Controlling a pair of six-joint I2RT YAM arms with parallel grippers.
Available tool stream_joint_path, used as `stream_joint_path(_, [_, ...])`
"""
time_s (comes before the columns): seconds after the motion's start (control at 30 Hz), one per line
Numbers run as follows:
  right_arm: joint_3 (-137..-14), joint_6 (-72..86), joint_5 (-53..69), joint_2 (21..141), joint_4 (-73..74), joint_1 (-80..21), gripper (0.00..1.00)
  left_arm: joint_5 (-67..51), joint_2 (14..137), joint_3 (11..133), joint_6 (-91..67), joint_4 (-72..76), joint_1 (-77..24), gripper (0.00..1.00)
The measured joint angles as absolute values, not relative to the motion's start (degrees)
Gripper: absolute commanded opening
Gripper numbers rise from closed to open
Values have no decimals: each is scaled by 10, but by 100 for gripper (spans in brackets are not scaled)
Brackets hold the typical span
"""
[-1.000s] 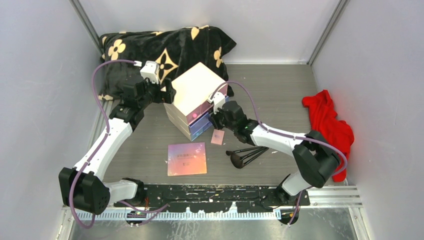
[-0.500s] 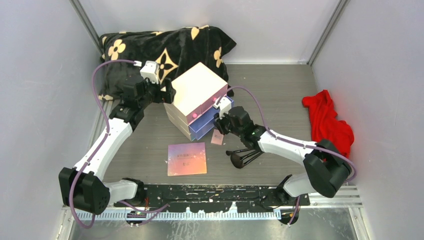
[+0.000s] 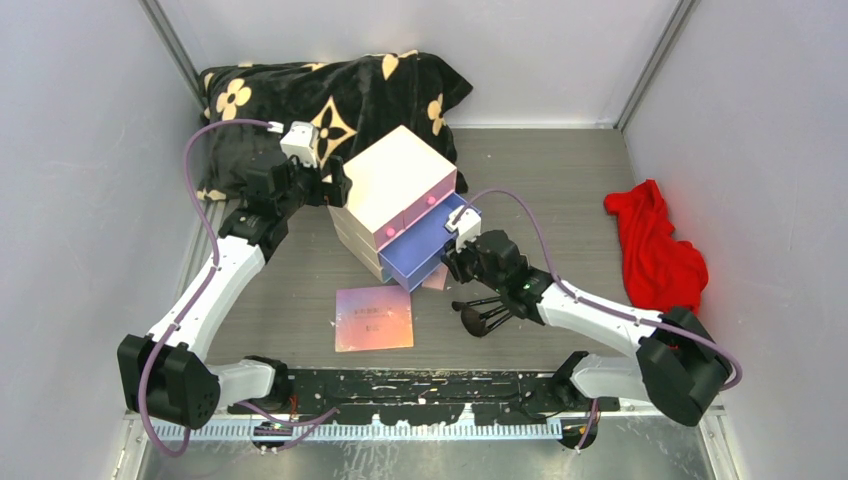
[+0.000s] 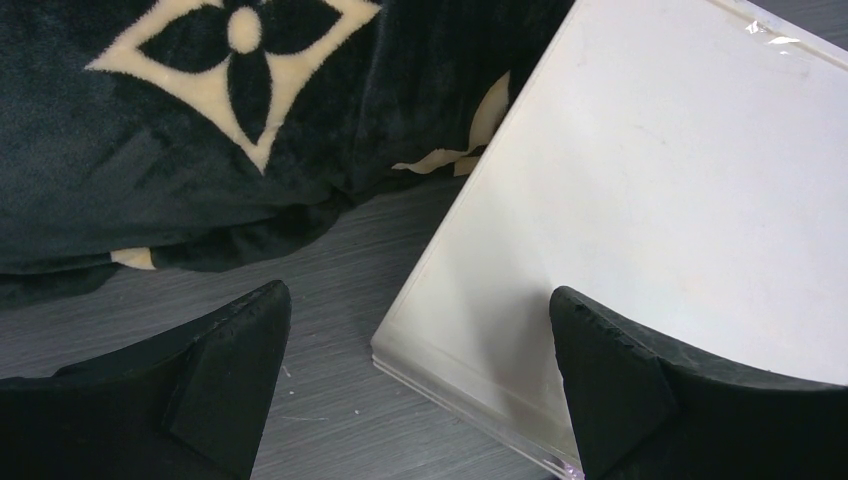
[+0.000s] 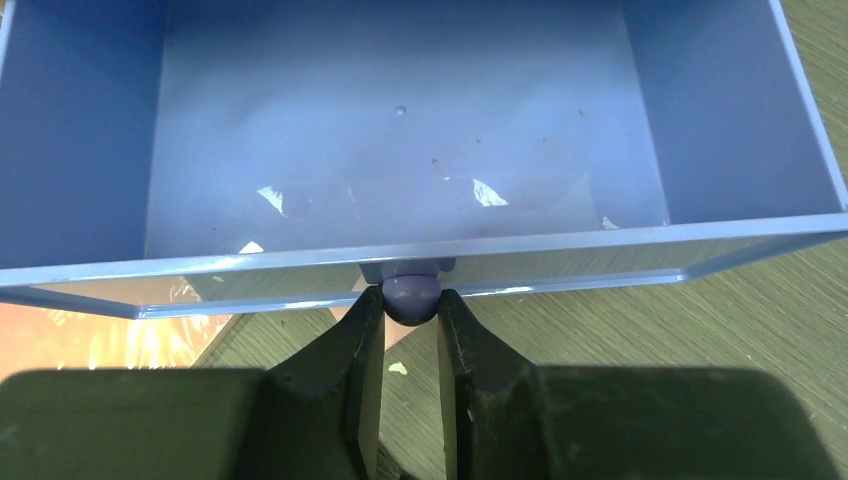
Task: Organize the makeup
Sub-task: Open the drawer in the storage box.
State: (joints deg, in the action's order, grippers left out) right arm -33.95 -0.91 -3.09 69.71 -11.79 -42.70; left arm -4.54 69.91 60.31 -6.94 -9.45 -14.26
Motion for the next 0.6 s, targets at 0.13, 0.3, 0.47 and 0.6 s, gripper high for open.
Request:
stream_joint_path(0.13, [-321, 2, -35, 672, -116, -427, 3, -45, 699, 603, -69, -94, -143, 100])
stream_joint_path(0.3, [-296, 19, -43, 639, -113, -427, 2, -46, 699, 603, -69, -93, -143, 100])
stream_joint_path(0.47, [-293, 28, -51, 631, -107, -428, 16, -46, 699, 603, -69, -93, -143, 100])
stream_joint_path(0.6, [-294, 30, -55, 632, -106, -430, 36, -46, 699, 603, -69, -93, -143, 100])
